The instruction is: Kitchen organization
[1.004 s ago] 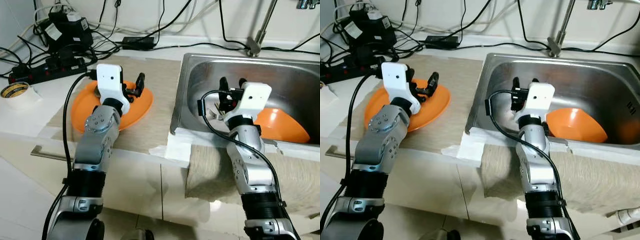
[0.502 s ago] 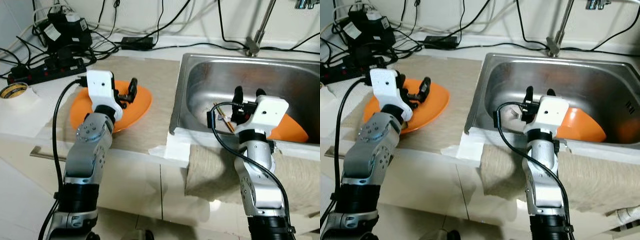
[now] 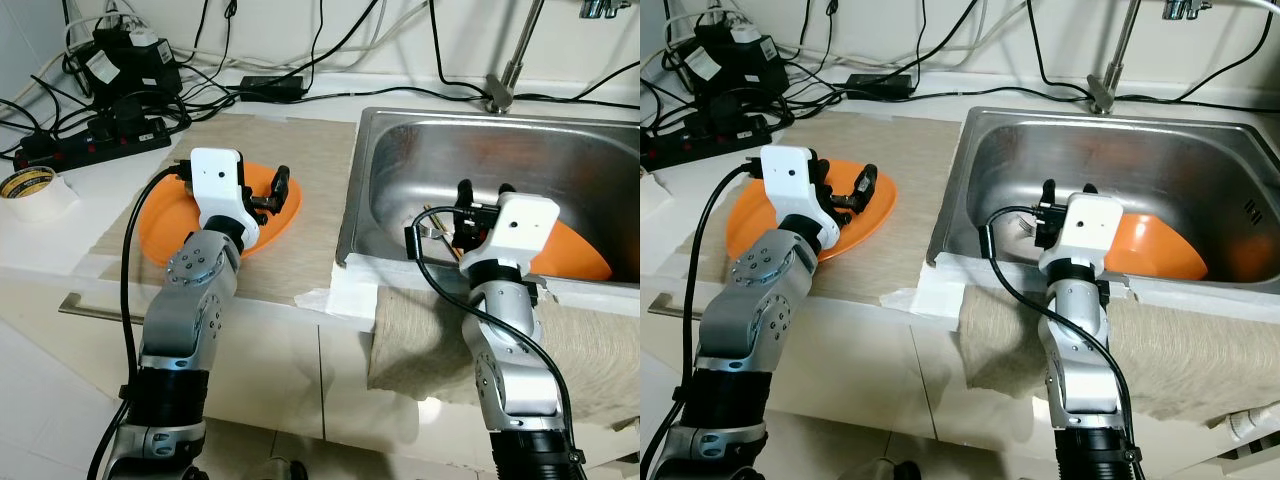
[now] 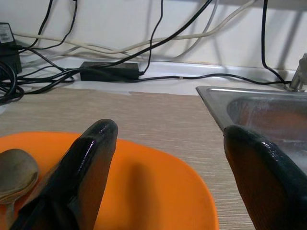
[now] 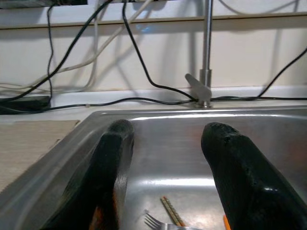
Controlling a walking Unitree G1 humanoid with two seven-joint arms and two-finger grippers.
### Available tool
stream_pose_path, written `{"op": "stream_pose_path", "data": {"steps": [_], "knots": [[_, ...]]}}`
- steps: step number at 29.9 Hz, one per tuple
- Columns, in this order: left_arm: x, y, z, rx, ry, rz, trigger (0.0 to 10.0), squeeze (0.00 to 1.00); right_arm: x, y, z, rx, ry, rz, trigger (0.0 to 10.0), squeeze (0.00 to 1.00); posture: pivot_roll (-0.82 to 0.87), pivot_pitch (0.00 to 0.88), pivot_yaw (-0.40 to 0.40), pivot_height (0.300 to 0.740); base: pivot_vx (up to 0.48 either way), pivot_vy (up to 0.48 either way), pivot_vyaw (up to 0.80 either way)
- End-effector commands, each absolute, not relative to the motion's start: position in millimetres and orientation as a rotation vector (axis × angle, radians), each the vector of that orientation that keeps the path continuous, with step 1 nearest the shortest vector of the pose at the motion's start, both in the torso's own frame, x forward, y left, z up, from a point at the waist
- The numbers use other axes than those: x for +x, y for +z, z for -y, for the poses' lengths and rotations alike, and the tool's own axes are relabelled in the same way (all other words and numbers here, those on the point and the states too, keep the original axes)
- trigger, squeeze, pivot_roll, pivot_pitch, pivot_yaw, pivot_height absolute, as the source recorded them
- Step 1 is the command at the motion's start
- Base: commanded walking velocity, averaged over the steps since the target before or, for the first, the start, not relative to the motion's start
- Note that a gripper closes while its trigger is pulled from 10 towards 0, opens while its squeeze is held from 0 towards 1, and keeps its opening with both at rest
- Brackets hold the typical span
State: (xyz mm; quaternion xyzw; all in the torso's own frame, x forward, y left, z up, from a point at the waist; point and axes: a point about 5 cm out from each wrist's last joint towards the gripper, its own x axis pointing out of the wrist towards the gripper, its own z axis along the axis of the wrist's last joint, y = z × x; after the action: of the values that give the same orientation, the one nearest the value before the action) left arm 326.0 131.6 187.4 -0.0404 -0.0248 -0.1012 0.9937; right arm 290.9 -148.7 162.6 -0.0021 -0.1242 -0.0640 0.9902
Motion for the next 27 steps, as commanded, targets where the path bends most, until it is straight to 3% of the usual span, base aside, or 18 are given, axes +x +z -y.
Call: {"op": "stream_pose_path", "data": {"steps": [1,11,21,27], "knots": [[326.1,190.8,-128.4,-0.079,-0.216,0.051,10.0,0.0,294.2,162.1,144.2,-0.001,-0.108,0.228,10.0,0.0,-0.03,0.0,0.076,0.74,0.0,0.0,0.0],[324.0,189.1,-124.1,-0.108,-0.224,0.042,10.0,0.0,294.9,162.0,144.9,-0.006,-0.095,0.216,10.0,0.0,-0.03,0.0,0.07,0.74,0.0,0.0,0.0],[324.2,188.1,-123.0,-0.105,-0.224,0.038,10.0,0.0,295.3,160.3,144.8,-0.011,-0.086,0.202,10.0,0.0,-0.03,0.0,0.066,0.74,-0.258,0.0,0.0],[324.7,188.6,-122.4,-0.103,-0.23,0.041,10.0,0.0,295.6,159.7,143.8,-0.013,-0.08,0.196,10.0,0.0,-0.03,0.0,0.064,0.74,0.0,0.0,0.0]]}}
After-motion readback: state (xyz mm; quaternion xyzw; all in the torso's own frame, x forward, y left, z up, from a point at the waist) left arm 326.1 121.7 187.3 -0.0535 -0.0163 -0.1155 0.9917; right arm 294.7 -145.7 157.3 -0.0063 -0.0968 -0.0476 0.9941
